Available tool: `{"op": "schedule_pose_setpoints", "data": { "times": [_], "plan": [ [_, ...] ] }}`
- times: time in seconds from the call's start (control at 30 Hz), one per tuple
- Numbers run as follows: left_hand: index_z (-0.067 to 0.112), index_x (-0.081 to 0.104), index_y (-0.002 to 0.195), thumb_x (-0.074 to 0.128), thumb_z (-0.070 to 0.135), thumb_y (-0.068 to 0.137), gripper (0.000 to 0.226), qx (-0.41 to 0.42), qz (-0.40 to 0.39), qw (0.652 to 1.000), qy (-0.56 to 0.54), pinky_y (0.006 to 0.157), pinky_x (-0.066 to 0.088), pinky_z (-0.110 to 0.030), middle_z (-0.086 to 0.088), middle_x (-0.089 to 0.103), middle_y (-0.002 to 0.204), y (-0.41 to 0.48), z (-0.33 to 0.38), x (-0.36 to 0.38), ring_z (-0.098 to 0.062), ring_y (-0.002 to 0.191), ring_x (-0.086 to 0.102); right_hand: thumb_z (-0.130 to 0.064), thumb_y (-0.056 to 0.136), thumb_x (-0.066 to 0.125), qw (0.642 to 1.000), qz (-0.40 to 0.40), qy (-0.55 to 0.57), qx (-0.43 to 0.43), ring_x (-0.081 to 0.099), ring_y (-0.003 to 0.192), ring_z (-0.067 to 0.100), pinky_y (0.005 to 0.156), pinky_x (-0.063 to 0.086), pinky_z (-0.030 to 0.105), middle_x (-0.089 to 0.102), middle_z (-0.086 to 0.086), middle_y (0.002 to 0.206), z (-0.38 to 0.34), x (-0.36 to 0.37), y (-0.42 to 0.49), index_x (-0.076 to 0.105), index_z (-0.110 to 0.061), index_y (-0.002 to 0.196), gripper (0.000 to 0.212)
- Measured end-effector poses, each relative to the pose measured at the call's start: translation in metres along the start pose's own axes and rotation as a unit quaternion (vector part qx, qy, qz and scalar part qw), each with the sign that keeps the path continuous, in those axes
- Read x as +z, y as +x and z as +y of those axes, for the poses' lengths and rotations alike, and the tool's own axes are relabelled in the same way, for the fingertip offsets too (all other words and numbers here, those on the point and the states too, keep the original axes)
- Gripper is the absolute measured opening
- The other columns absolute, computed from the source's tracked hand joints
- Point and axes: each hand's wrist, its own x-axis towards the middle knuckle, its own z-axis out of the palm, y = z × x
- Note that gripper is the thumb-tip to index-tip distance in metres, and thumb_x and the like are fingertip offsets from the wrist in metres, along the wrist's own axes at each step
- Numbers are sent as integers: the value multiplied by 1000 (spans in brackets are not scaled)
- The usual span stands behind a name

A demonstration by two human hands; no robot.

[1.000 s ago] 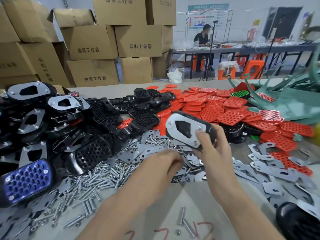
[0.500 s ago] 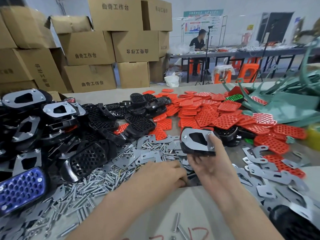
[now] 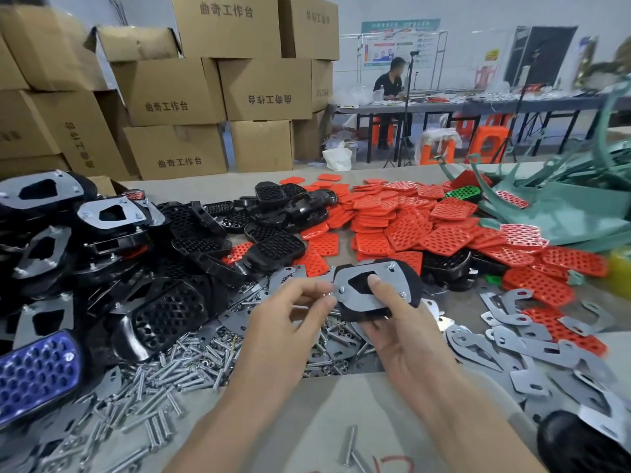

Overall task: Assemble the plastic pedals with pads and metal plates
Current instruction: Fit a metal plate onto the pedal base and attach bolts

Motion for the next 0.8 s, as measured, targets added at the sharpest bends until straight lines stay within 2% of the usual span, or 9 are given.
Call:
{"op": "schedule_pose_setpoints", "data": {
  "times": [0.1, 0.2, 0.37, 0.5, 0.57, 0.63, 0.7, 0.8],
  "plan": [
    [43, 67, 96, 71, 31, 90, 14, 39, 11, 998, 49, 68, 43, -9, 21, 66, 93, 0, 0, 0, -2, 83, 62, -14, 86, 73, 999, -13, -33, -11, 76, 100, 28, 76, 63, 31, 77, 17, 110, 1, 2, -1, 68, -2, 116, 33],
    [39, 68, 93, 70, 33, 91, 7, 57, 11, 997, 54, 71, 47, -17, 16, 67, 95, -2, -1, -1, -8, 86, 63, -20, 77, 76, 998, -26, -55, -21, 76, 101, 31, 76, 62, 31, 76, 19, 111, 2, 5, -3, 67, 1, 117, 46],
    [35, 68, 88, 71, 37, 88, 3, 54, 19, 997, 47, 75, 49, -19, 14, 70, 93, -2, -5, 0, -7, 89, 66, -16, 82, 75, 996, -31, -78, -39, 74, 102, 36, 87, 63, 44, 72, 27, 115, 6, 5, -4, 62, 6, 115, 41],
    [35, 66, 83, 69, 52, 78, 18, 6, 17, 1000, 2, 67, 48, -16, 15, 71, 91, -2, -7, -1, -5, 77, 64, -10, 92, 70, 994, -39, -95, -47, 73, 105, 39, 89, 62, 45, 72, 26, 116, 7, 4, -6, 62, 2, 118, 30],
    [35, 66, 85, 71, 48, 81, 14, 3, 9, 1000, -10, 68, 50, -21, 13, 70, 90, -1, -7, -1, -5, 75, 63, -11, 92, 71, 993, -44, -100, -52, 73, 106, 40, 90, 61, 46, 72, 25, 116, 6, 4, -7, 62, -1, 121, 32],
    [41, 69, 92, 69, 35, 89, 6, 20, -8, 1000, -3, 77, 53, -31, 14, 67, 93, -2, -8, -1, -7, 85, 63, -14, 89, 72, 993, -47, -96, -52, 72, 107, 41, 91, 61, 45, 72, 25, 117, 5, 4, -7, 61, 0, 121, 37],
    [46, 70, 97, 64, 30, 94, 18, 33, -25, 999, 11, 80, 53, -37, 17, 62, 96, -3, -9, -1, -7, 90, 62, -19, 84, 74, 993, -48, -93, -53, 73, 104, 38, 90, 62, 43, 72, 25, 116, 4, 4, -7, 61, 2, 119, 43],
    [47, 71, 98, 63, 25, 96, 23, 40, -29, 999, 19, 79, 53, -37, 19, 59, 95, -3, -10, -2, -5, 87, 60, -21, 82, 75, 993, -54, -91, -55, 74, 98, 34, 82, 63, 37, 73, 25, 114, 4, 4, -6, 61, 3, 117, 45]
  ]
}}
